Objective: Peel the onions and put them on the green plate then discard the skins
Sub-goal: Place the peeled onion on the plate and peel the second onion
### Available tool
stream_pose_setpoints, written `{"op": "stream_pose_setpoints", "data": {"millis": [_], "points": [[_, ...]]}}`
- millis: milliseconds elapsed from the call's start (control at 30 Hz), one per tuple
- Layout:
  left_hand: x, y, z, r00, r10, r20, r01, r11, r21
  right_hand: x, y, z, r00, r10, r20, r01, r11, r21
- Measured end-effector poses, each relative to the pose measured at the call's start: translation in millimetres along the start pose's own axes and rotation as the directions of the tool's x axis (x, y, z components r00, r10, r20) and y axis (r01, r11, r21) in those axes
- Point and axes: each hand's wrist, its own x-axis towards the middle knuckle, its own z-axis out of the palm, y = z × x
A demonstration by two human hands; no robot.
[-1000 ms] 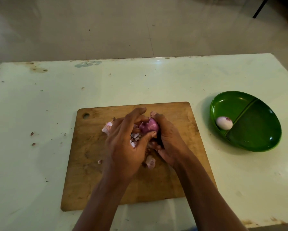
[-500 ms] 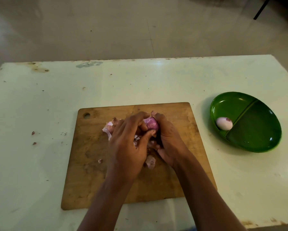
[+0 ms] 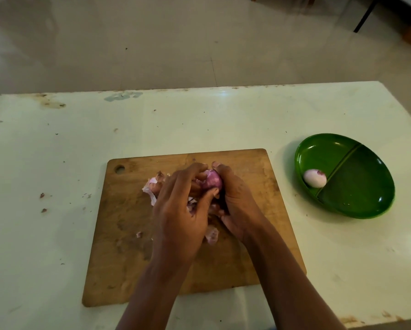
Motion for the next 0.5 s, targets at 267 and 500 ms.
{"op": "stream_pose_setpoints", "data": {"millis": [267,500], "points": [[-5.3,4.1,0.6,0.984,0.09,-0.154,-0.088,0.996,0.022,5.1,4.9,-1.5,0.999,0.001,-0.046,-0.003,0.999,-0.043],[-5.1,6.1,2.5,0.991,0.046,-0.123,-0.038,0.997,0.066,1.6,-5.6,1.0,0.998,-0.007,-0.056,0.008,1.0,0.01]]}}
